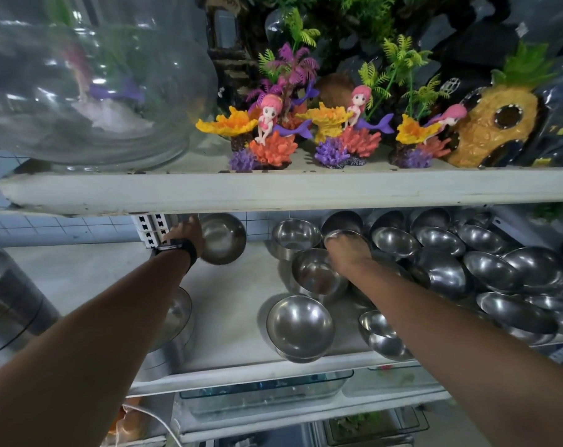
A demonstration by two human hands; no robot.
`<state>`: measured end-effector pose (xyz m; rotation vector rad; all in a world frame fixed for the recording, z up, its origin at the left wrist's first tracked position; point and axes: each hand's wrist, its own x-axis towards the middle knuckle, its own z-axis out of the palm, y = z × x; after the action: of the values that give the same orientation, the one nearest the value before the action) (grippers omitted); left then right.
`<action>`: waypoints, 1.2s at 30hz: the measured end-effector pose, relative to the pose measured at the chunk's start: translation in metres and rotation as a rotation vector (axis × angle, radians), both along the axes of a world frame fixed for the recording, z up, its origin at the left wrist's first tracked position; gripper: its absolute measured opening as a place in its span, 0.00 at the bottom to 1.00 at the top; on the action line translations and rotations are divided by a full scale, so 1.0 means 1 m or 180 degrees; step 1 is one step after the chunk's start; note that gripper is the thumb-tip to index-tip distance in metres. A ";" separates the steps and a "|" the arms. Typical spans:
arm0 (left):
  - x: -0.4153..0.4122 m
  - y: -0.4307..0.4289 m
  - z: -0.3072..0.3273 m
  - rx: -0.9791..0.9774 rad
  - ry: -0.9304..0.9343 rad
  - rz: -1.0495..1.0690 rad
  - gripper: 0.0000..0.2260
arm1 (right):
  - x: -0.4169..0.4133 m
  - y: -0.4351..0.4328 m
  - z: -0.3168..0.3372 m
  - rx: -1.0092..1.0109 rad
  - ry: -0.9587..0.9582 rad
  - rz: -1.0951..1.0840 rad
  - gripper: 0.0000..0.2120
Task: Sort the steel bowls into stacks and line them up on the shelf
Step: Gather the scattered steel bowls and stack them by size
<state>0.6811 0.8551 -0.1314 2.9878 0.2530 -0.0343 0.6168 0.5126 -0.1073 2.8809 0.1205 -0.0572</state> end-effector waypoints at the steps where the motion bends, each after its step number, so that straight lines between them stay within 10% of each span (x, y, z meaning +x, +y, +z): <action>1: 0.002 -0.001 -0.001 -0.0141 0.0029 0.0048 0.15 | -0.001 0.000 0.000 -0.0014 0.0010 -0.0006 0.10; 26: -0.072 -0.016 0.052 -0.1960 0.0047 0.0252 0.19 | -0.023 -0.003 0.024 0.1394 -0.0138 0.0093 0.15; 36: -0.098 -0.009 0.094 -0.2589 -0.0139 0.0523 0.16 | -0.023 -0.010 0.034 0.3053 -0.0262 -0.0393 0.23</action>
<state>0.5833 0.8456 -0.0376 2.1520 0.3700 -0.0417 0.5938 0.5028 -0.0736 3.8378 -0.0739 0.1363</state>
